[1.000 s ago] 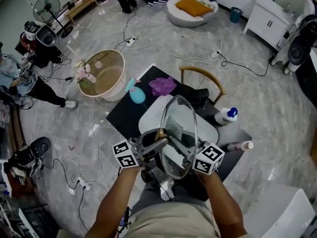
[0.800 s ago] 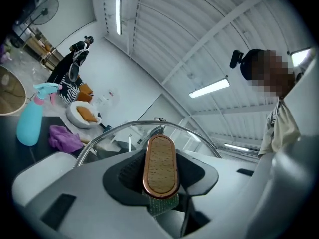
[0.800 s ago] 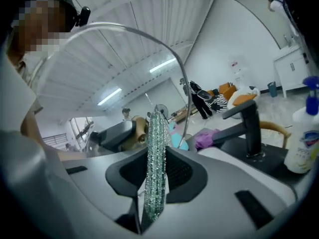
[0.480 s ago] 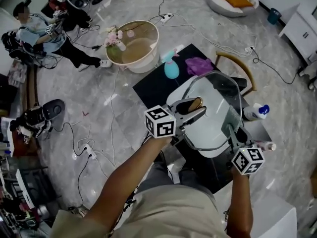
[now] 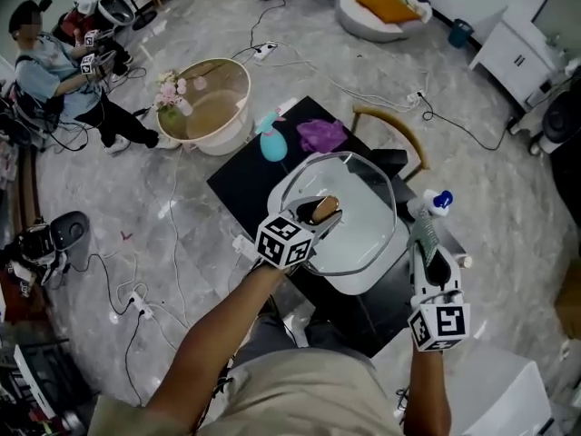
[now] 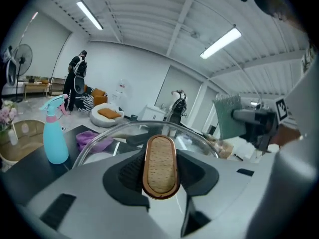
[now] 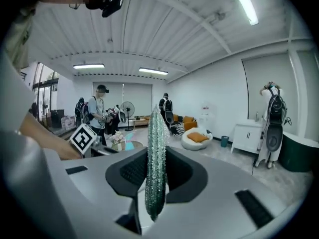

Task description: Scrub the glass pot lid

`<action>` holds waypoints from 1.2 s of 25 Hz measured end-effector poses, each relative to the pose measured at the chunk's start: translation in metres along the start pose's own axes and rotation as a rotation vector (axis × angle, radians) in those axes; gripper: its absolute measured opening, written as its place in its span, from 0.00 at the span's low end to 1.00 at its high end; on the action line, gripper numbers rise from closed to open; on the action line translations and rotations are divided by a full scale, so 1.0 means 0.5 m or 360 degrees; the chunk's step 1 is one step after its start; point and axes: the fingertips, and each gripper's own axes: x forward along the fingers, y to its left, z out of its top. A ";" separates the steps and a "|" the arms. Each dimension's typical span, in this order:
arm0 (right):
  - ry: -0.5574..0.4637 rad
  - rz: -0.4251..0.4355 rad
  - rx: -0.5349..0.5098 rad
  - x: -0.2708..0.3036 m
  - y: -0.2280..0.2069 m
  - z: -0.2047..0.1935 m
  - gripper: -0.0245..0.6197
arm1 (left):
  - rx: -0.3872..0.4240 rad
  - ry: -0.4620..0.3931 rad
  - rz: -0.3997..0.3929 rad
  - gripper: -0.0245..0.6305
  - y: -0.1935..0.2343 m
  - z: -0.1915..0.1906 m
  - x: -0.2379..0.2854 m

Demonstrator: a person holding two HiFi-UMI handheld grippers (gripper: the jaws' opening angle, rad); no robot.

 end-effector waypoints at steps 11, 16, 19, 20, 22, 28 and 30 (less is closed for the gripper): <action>-0.0089 0.0006 -0.0003 -0.075 -0.007 0.055 0.17 | 0.0546 0.0345 0.0046 0.30 -0.005 -0.133 0.137; -0.0040 -0.0023 0.0016 -0.082 -0.023 0.032 0.17 | 0.0706 0.0376 0.0056 0.30 -0.021 -0.159 0.142; -0.0021 -0.0017 0.0019 -0.080 -0.024 0.025 0.17 | 0.0830 0.0383 0.0090 0.30 -0.029 -0.176 0.135; -0.0018 -0.0011 0.0020 -0.078 -0.022 0.024 0.17 | 0.0869 0.0391 0.0102 0.30 -0.031 -0.185 0.133; -0.0014 -0.0001 0.0020 -0.074 -0.020 0.023 0.17 | 0.0942 0.0407 0.0111 0.30 -0.035 -0.201 0.131; 0.0001 -0.0004 0.0025 -0.065 -0.019 0.021 0.17 | 0.1012 0.0411 0.0055 0.31 -0.070 -0.234 0.126; 0.0010 -0.0007 0.0027 -0.064 -0.020 0.020 0.17 | 0.1015 0.0433 0.0028 0.31 -0.081 -0.247 0.133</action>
